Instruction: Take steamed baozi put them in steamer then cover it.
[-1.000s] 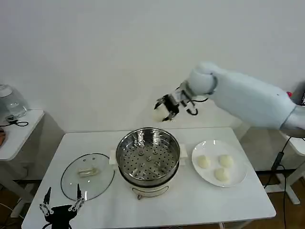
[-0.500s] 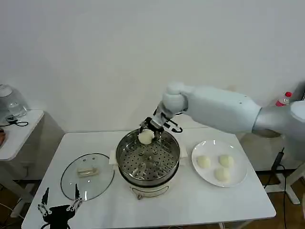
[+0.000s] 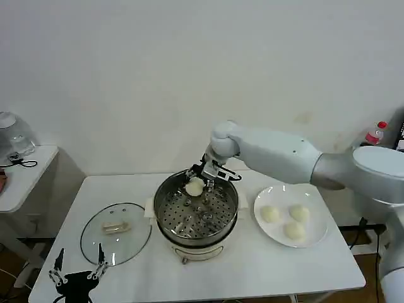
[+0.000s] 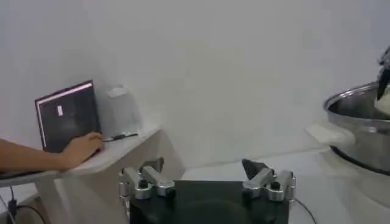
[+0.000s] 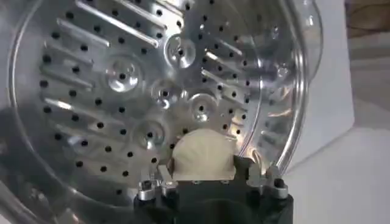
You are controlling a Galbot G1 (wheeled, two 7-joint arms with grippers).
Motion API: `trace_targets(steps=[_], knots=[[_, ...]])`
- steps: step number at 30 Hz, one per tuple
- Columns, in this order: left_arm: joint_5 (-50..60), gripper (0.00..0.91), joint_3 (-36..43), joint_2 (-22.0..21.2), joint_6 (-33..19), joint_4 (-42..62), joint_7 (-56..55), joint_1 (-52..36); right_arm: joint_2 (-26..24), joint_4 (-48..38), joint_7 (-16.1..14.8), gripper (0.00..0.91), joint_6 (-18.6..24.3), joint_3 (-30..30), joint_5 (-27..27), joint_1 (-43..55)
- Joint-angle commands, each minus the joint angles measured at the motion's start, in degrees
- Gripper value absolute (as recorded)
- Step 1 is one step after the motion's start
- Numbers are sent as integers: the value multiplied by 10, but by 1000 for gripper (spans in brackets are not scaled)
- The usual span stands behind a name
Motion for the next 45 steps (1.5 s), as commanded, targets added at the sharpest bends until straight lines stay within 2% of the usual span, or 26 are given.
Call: trace_targets(steps=[1,6,8,11,13,15,18,21,26,29,33,38,42,45], knots=[[0,907,0,-1,-1,-3,-1,1,23,-44,17,907,38,9,-39,-16],[0,907,0,-1,0,-3,-1,2,22,-35,21,907,36,10,-24,-10],[0,907,0,0,0,-2,0,1,13,-13,16,907,26,9,-4,3],[0,907,2,0,1,1,0,-2,-12,40,-2,907,-14,-2,56,40],[0,907,5,1,2,2,0,-3,-48,101,-13,907,-59,-15,125,94],[1,907,10,1,2,1,1,-4,-75,133,-18,907,-85,-21,161,126],[2,907,18,4,3,-2,2,-5,-151,197,-20,907,-138,-34,212,173],[2,907,24,9,5,-7,3,-4,-226,234,-18,907,-183,-45,230,204],[2,907,33,20,12,-18,6,-3,-332,279,-24,907,-228,-77,228,225],[4,907,41,26,14,-22,8,-6,-424,304,-33,907,-258,-95,220,217],[8,907,48,29,13,-18,8,-5,-490,323,-40,907,-295,-96,194,176],[12,907,52,25,9,-20,7,1,-516,326,-36,907,-330,-97,169,130],[13,907,50,24,6,-24,5,4,-517,310,-30,907,-351,-60,155,56],[15,907,50,21,5,-24,5,2,-506,284,-22,907,-360,-6,137,-21]])
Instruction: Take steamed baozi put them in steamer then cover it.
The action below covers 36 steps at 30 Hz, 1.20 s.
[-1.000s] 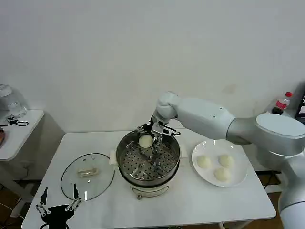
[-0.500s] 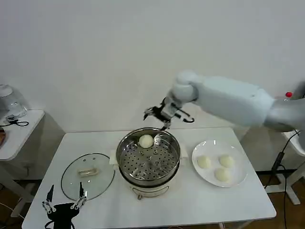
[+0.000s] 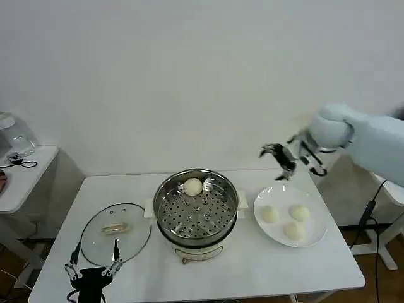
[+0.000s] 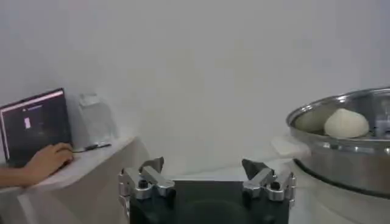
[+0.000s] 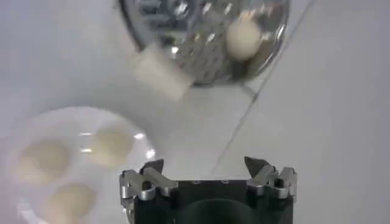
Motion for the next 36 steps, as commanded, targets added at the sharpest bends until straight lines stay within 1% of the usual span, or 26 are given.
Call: trace_targets(steps=[1,3,4,6,7,8,10,15,18,21,27,36], knots=[[4,907,4,-3,-1,-2,-1,0,-67,-5,4,907,-66,84,-29,-160],[5,907,5,-6,-1,-1,-1,0,-58,-17,6,907,-68,115,-31,-193],[6,907,4,-7,-1,-1,-1,0,-51,-27,7,907,-69,136,-41,-215],[8,907,5,-8,-1,-2,0,0,-35,-46,13,907,-68,155,-48,-248],[8,907,4,-9,0,-2,0,1,-29,-52,15,907,-72,163,-47,-259],[9,907,4,-9,0,-3,0,1,-17,-66,23,907,-78,173,-34,-272],[9,907,2,-9,1,-4,0,1,4,-84,23,907,-72,183,-28,-285],[9,907,-3,-11,2,-2,0,-1,53,-123,23,907,-63,186,-36,-295],[9,907,-4,-13,2,0,0,-1,84,-144,19,907,-66,184,-35,-295],[9,907,-5,-14,2,1,0,-1,102,-153,13,907,-75,182,-34,-295],[7,907,-9,-14,2,4,-1,-1,122,-169,11,907,-85,181,-44,-300],[4,907,-13,-13,2,8,-1,-2,145,-206,5,907,-82,192,-63,-320]])
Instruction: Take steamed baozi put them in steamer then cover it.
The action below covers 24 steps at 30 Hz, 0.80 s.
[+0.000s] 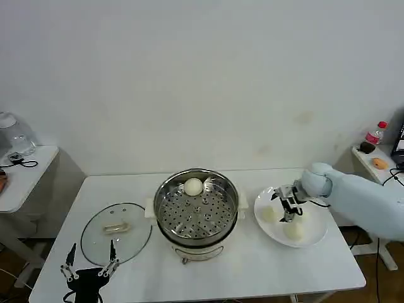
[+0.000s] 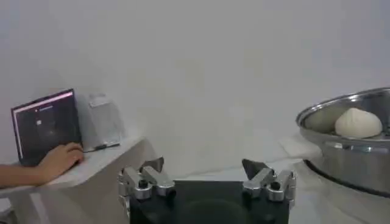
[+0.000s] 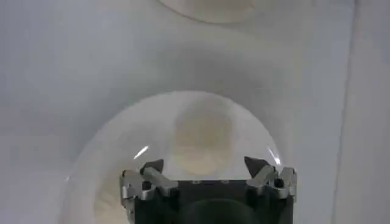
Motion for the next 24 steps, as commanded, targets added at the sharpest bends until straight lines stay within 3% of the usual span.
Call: trace_targets(steps=[1,9,13,17,19,24], knots=[[-2,907,-4,1,0,2,0,0,32,-41,-2,907,-6,14,-15,-26],[-4,907,-5,1,0,1,0,1,42,-59,3,907,-4,26,-19,-39],[-4,907,-6,1,0,1,0,1,43,-58,4,816,-8,33,-24,-39],[-4,907,-6,1,0,-1,-1,2,40,-56,4,786,-9,33,-24,-35],[-3,907,-6,0,0,-1,-1,2,39,-55,3,715,-9,34,-25,-35],[-4,907,-7,0,0,-4,-2,3,37,-51,-3,665,-8,36,-24,-35]])
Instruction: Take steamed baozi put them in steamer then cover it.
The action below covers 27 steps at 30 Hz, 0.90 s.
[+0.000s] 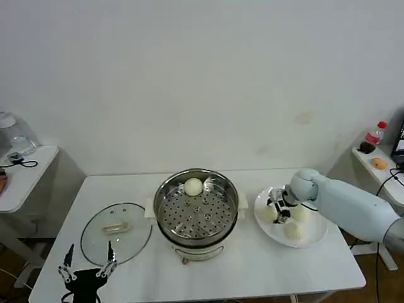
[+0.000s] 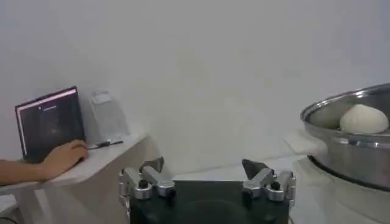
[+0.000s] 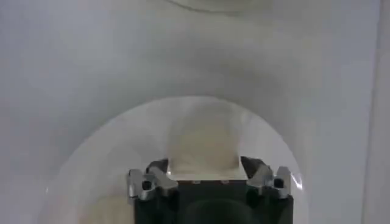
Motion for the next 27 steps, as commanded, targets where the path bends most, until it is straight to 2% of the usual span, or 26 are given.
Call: trace_targets(steps=[1,6,13,17,20,23,27], knots=[[0,907,-1,1,0,-2,0,1,3,-3,-3,655,-1,4,-2,-1],[1,907,1,0,0,-1,0,1,-11,18,-11,655,-3,4,3,26],[-2,907,-2,5,2,1,0,-5,-74,88,-29,665,-12,-40,46,142],[-2,907,-3,9,3,10,0,-11,-94,136,-27,665,-28,-100,89,243],[-3,907,-3,13,3,15,0,-15,-93,176,-25,665,-46,-161,143,344],[-4,907,-3,14,4,16,0,-20,-81,201,-24,675,-57,-177,181,389],[-3,907,-2,16,6,14,1,-25,-35,238,-13,675,-83,-197,243,439]])
